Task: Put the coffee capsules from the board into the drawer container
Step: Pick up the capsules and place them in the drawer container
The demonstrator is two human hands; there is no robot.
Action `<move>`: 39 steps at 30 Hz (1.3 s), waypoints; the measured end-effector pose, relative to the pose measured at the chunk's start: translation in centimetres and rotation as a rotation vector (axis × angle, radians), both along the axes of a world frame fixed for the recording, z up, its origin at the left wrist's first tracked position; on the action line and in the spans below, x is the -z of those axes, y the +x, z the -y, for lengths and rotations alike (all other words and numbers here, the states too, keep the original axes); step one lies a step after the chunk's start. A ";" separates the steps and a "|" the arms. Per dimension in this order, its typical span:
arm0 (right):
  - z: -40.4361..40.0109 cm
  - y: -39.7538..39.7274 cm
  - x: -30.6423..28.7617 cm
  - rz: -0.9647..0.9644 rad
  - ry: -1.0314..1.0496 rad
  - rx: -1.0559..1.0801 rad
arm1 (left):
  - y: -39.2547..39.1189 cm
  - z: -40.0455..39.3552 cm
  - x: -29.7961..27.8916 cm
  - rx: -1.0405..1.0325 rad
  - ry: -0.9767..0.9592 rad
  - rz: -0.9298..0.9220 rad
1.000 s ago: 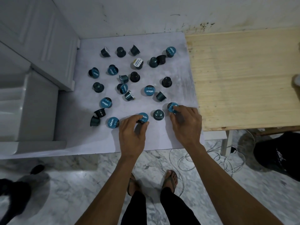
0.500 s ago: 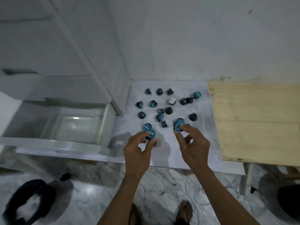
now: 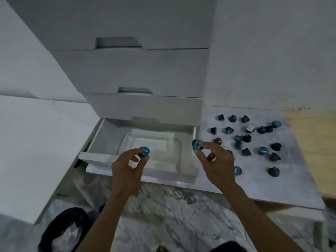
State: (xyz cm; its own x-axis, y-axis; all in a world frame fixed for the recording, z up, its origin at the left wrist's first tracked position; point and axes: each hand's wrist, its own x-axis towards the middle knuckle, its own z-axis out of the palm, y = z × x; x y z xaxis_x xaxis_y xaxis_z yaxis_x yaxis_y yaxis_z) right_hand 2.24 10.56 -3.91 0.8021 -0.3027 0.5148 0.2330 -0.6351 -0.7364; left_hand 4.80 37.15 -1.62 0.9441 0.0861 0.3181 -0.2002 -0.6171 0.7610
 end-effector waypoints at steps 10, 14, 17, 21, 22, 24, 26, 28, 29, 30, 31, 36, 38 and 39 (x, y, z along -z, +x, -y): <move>-8.2 6.4 1.1 -0.304 -0.068 -0.102 | 9.7 -9.1 1.7 0.211 0.207 -0.308; -10.2 11.0 3.8 -0.465 -0.118 -0.234 | 14.3 -10.4 3.7 0.312 0.281 -0.440; -11.5 13.8 6.2 -0.592 -0.128 -0.344 | 17.2 -11.0 5.2 0.420 0.370 -0.520; -13.1 16.4 8.0 -0.765 -0.218 -0.422 | 19.8 -11.2 7.2 0.554 0.461 -0.593; -13.5 16.9 8.3 -0.798 -0.230 -0.446 | 20.2 -11.3 7.6 0.575 0.482 -0.613; -14.4 17.7 8.9 -0.859 -0.278 -0.496 | 20.8 -11.5 8.2 0.606 0.520 -0.639; -15.2 18.2 9.3 -0.892 -0.326 -0.535 | 21.3 -11.5 8.6 0.642 0.551 -0.637; -15.9 18.3 9.7 -0.907 -0.314 -0.571 | 21.6 -11.7 9.2 0.688 0.615 -0.630; -16.3 18.3 9.8 -0.911 -0.307 -0.594 | 21.6 -11.8 9.6 0.708 0.627 -0.640; -16.5 18.3 9.9 -0.910 -0.303 -0.619 | 21.6 -11.8 9.8 0.727 0.623 -0.656; -16.6 18.2 9.9 -0.905 -0.298 -0.636 | 21.6 -11.7 10.0 0.742 0.614 -0.663; -16.9 18.1 10.4 -0.893 -0.310 -0.693 | 22.1 -11.3 10.2 0.779 0.635 -0.674; -16.8 18.0 10.4 -0.906 -0.322 -0.707 | 22.3 -11.4 10.3 0.800 0.677 -0.692; -16.8 18.0 10.4 -0.917 -0.325 -0.713 | 22.2 -11.5 10.2 0.806 0.693 -0.706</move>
